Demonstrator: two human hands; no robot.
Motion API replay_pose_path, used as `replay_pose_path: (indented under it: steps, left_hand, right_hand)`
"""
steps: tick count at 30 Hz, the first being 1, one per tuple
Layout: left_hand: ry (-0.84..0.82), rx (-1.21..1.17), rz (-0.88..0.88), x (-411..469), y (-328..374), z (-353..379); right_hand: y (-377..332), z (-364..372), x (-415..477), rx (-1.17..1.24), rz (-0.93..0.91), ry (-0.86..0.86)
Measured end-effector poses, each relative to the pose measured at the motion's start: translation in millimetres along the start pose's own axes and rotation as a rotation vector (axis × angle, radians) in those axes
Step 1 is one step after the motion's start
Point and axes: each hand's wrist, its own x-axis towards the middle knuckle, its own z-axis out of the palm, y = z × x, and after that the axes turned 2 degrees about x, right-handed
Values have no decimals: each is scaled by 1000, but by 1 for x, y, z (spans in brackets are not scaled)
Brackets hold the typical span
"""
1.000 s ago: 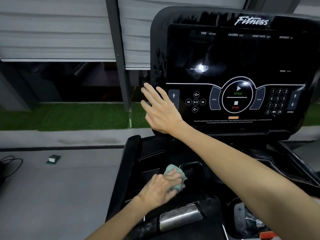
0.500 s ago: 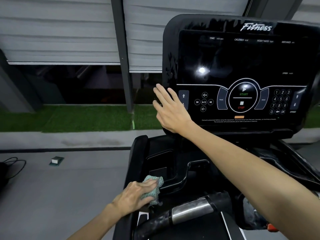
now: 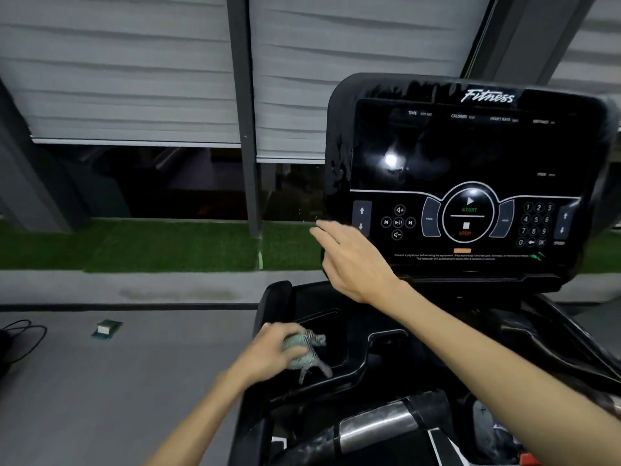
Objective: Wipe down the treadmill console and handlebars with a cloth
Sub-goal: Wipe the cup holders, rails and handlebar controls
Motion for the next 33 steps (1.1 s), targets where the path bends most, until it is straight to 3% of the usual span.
replay_pose_path:
  steps: [6,12,15,20,22,33]
  left_hand:
    - [157,-740,-35,16,66,-19]
    - [237,-1058,-26,37,125,-29]
    - [286,-1039,-32,49,149,-21]
    - [385,-765,-69,59,173,0]
    - [387,-620,-76,63,178,11]
    - [410,-333,-38,88,210,57]
  right_hand:
    - [-4,-32,-38,806,696,73]
    - [13,-60,-62,1294,916,-55]
    - [18,-68,-71,1426,915,-130]
    - [23,-71,-94,1492,868,-22]
    - [24,-71,-102,1445,836,-11]
    - [89,-81,-151,1158,777,-44]
